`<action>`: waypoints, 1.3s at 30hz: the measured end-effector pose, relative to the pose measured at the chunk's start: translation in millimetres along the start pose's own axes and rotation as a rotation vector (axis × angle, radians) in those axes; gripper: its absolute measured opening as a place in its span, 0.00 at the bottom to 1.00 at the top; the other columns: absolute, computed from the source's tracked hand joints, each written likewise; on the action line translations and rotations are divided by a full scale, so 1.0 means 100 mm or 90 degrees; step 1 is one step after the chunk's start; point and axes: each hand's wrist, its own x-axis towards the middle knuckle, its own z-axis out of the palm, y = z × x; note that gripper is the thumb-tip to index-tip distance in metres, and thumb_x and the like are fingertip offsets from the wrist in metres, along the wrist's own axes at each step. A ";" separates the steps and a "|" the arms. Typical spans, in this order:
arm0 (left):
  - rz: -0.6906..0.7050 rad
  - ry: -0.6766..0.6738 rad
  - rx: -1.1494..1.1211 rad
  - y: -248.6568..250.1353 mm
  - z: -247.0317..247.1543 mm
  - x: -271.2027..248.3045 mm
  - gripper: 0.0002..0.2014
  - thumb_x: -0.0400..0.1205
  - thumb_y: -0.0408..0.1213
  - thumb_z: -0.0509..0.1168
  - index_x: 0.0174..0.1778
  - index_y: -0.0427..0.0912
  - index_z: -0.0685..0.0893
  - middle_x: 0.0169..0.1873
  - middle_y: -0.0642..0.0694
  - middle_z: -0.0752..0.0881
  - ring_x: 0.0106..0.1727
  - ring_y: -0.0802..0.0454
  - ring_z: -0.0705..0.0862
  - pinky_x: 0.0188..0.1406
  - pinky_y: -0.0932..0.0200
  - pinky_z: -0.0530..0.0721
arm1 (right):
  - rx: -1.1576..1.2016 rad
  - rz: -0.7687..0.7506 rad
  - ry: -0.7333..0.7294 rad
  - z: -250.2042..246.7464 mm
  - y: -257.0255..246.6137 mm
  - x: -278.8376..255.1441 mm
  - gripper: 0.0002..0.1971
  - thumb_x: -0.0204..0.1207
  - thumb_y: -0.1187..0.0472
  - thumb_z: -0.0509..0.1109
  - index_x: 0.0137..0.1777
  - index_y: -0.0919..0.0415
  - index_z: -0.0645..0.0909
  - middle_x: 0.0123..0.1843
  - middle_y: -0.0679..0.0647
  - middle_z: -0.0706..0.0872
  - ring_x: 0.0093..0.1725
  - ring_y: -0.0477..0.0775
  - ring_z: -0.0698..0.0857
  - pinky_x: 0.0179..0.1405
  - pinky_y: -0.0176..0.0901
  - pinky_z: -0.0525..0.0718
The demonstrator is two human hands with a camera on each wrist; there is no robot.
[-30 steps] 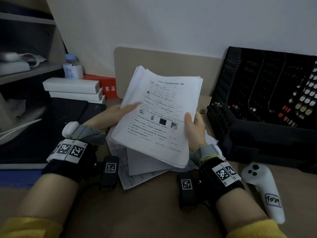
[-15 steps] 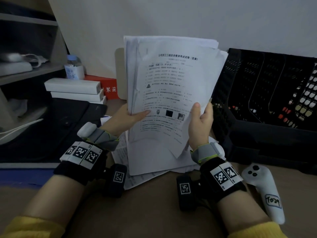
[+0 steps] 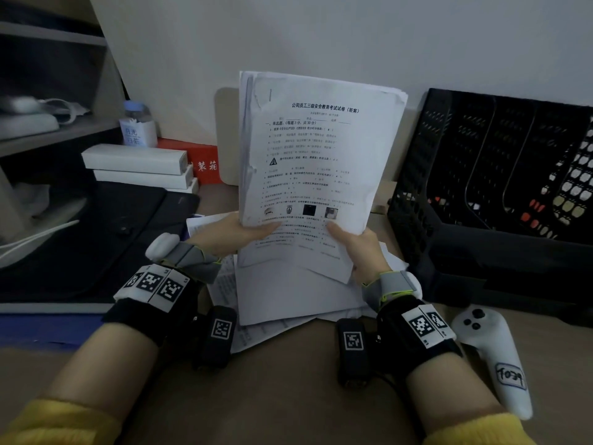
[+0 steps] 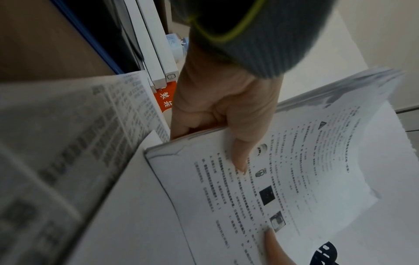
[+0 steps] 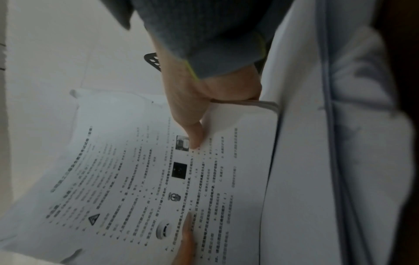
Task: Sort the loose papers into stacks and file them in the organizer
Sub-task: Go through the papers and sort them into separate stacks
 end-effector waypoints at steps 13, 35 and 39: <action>-0.046 0.008 -0.044 -0.09 0.00 0.06 0.18 0.85 0.33 0.62 0.72 0.43 0.76 0.58 0.53 0.85 0.51 0.66 0.88 0.46 0.70 0.86 | -0.073 -0.036 0.013 0.05 0.06 0.02 0.11 0.76 0.68 0.72 0.57 0.61 0.82 0.50 0.57 0.87 0.48 0.58 0.86 0.49 0.50 0.86; 0.058 0.423 -0.219 0.17 -0.37 -0.01 0.18 0.83 0.49 0.66 0.64 0.42 0.83 0.59 0.48 0.88 0.57 0.49 0.88 0.61 0.46 0.85 | -0.468 0.044 -0.257 0.09 -0.09 0.02 0.38 0.75 0.44 0.71 0.81 0.52 0.60 0.69 0.50 0.82 0.69 0.49 0.80 0.72 0.49 0.76; 0.075 0.424 -0.266 0.26 -0.43 -0.06 0.20 0.83 0.48 0.65 0.67 0.40 0.81 0.59 0.47 0.88 0.57 0.49 0.88 0.59 0.47 0.87 | -0.837 -0.023 -0.436 0.27 -0.18 -0.08 0.40 0.74 0.36 0.68 0.82 0.48 0.58 0.83 0.46 0.63 0.80 0.49 0.64 0.79 0.44 0.63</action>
